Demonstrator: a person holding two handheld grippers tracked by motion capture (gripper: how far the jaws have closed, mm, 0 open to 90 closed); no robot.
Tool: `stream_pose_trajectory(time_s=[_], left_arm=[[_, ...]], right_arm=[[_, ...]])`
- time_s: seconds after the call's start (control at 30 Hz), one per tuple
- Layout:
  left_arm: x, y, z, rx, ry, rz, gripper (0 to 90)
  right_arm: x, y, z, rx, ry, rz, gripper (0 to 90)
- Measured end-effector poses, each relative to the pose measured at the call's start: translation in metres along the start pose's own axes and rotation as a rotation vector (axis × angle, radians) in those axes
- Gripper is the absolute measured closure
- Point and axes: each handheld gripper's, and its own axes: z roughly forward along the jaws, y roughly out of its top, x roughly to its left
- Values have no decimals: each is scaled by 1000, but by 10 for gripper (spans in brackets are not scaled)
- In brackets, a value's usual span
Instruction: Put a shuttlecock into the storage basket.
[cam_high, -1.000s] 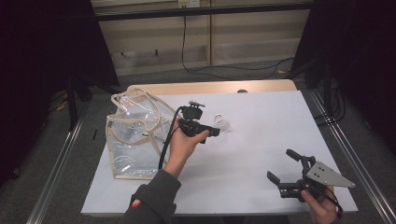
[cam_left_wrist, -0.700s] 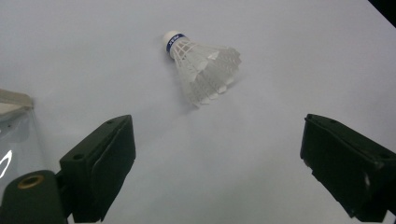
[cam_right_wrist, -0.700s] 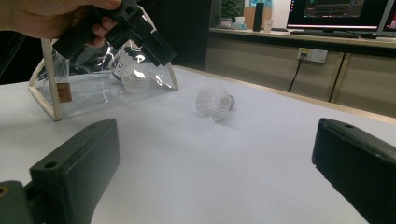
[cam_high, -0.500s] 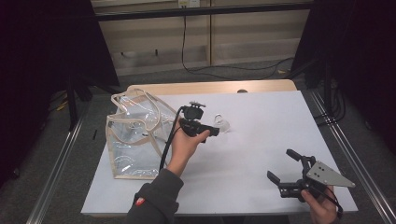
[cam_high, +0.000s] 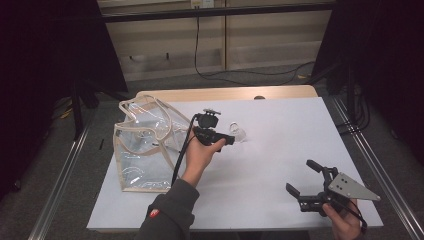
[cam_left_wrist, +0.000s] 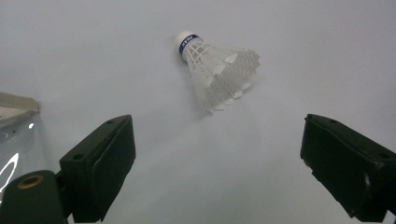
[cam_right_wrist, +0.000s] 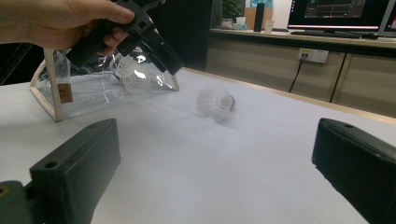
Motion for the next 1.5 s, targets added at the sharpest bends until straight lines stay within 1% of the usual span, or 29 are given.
stream_pose_trajectory(time_s=[0.17, 0.43, 0.53, 0.83, 1.1, 1.27, 1.33, 1.5], left_arm=[[0, 0, 6, 1, 13, 8, 110], [2, 1, 13, -11, 28, -11, 120], [3, 1, 14, -17, 34, -9, 126], [3, 1, 21, -18, 36, -12, 129], [3, 1, 28, -22, 48, -10, 139], [4, 1, 32, -30, 67, 6, 169], [4, 1, 33, -38, 81, 10, 184], [4, 1, 37, -44, 80, 26, 227]], right_arm=[[0, 0, 0, 0, 2, 0, 9], [0, 0, 0, -1, 3, 4, 9], [0, 0, 0, -1, 3, 4, 9], [0, 0, 0, -2, 3, 3, 9], [0, 0, 0, -3, 5, 1, 9], [-1, 0, -1, -3, 6, -1, 9], [-1, 0, -1, -3, 7, -1, 9], [-1, 0, -1, -5, 7, 0, 9]])
